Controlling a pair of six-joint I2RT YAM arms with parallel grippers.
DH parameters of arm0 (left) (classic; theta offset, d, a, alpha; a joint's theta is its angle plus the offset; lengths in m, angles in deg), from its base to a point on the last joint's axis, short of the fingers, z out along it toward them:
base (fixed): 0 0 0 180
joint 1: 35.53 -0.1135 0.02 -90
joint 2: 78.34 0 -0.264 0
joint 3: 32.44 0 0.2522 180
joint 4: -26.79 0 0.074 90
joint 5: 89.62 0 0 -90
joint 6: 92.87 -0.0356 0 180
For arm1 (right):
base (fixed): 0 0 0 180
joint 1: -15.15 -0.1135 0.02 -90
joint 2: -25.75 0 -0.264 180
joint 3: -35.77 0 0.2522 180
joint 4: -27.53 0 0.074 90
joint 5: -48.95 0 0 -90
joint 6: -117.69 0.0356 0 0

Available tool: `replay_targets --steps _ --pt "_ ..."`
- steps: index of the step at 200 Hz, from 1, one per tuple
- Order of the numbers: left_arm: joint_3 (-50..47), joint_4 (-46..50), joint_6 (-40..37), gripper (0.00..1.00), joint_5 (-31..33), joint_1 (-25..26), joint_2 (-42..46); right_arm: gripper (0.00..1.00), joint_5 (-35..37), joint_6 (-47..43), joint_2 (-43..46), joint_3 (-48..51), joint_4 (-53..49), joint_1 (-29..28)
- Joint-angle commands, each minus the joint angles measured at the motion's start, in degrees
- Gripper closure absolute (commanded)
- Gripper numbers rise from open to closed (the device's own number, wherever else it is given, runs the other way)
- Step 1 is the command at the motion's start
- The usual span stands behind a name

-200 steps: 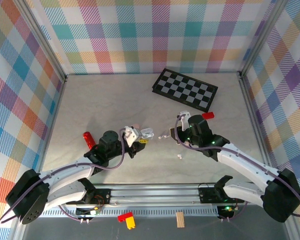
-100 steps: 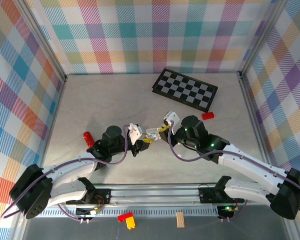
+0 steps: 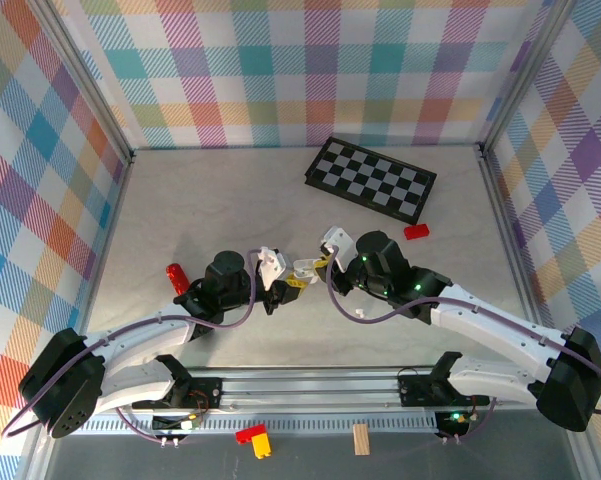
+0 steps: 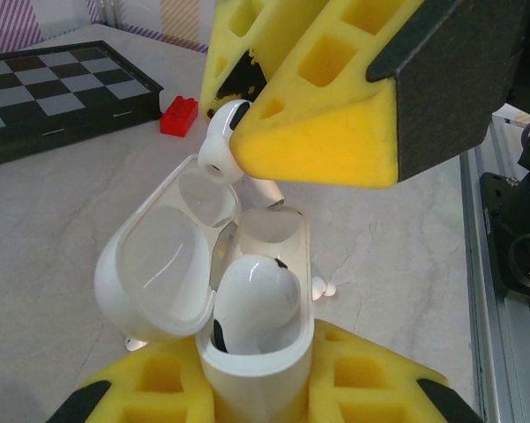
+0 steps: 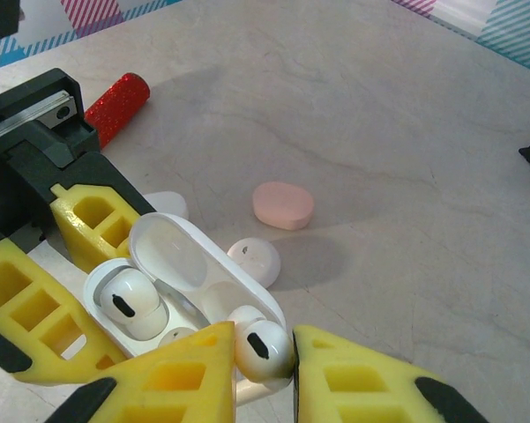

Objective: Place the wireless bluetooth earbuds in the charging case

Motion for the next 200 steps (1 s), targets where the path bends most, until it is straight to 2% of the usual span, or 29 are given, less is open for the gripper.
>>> replay_targets --steps 1,67,142,200 --pt "1.62 -2.69 1.17 0.88 -0.75 0.05 1.08 0.8 -2.03 -0.94 -0.3 -0.73 -0.63 -0.49" --pt "1.01 -4.49 2.0 0.89 0.04 -0.02 0.66 0.79 -2.51 -0.65 1.08 0.66 1.84 -0.41" --pt "1.5 -4.18 2.39 0.89 -3.17 -0.12 0.45 0.8 -2.81 -1.17 0.69 2.07 5.86 -0.43" --pt "2.3 -4.49 4.38 0.89 -2.43 -0.46 1.08 0.77 -7.21 -4.63 3.08 5.54 7.38 -0.45"
